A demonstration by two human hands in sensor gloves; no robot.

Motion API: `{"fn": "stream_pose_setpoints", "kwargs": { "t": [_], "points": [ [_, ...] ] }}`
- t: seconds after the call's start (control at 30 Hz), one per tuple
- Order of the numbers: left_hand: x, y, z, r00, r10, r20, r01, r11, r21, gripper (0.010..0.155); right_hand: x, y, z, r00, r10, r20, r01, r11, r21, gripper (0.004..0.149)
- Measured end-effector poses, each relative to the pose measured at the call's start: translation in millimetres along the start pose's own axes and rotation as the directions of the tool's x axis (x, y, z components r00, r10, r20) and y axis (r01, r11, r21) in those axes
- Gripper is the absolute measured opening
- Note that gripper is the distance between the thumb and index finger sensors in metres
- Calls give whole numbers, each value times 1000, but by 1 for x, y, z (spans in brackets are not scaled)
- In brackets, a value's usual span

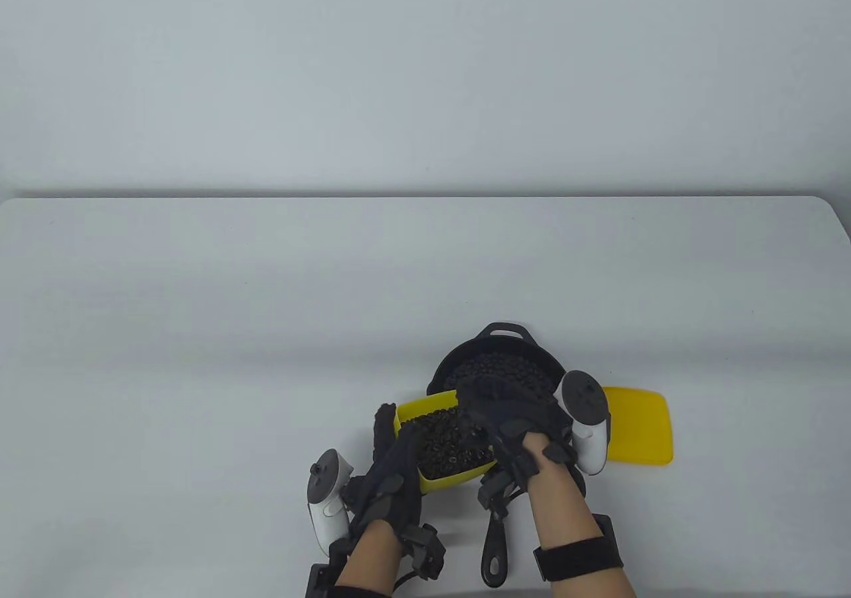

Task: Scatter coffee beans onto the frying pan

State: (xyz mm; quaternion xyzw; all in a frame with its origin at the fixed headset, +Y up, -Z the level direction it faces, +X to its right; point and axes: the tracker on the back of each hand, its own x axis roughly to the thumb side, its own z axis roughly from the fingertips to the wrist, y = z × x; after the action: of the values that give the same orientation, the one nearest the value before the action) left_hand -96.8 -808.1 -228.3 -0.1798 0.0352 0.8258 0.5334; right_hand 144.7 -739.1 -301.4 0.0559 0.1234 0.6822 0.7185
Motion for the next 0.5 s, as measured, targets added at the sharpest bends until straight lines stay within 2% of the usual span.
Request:
{"fn": "stream_pose_setpoints", "kwargs": {
  "t": [0.07,0.13,0.23,0.37,0.5],
  "points": [
    [1,3,1,1000,-2,5,2,1000,23,81,-3,-16,1,1000,-31,-5,31,997,-70,34],
    [2,5,1,1000,-2,16,2,999,44,81,-9,-32,3,1000,2,-29,-6,988,-151,34],
    [3,7,2,1000,11,23,-12,998,59,81,-24,-54,3,986,117,-120,-141,966,-218,35],
    [2,6,1,1000,19,24,-20,998,52,81,-27,-61,-2,908,360,-214,-391,912,-127,39],
    [4,6,2,999,7,33,-8,999,45,81,-17,-59,-3,763,589,-265,-626,776,-76,40]
  ]
}}
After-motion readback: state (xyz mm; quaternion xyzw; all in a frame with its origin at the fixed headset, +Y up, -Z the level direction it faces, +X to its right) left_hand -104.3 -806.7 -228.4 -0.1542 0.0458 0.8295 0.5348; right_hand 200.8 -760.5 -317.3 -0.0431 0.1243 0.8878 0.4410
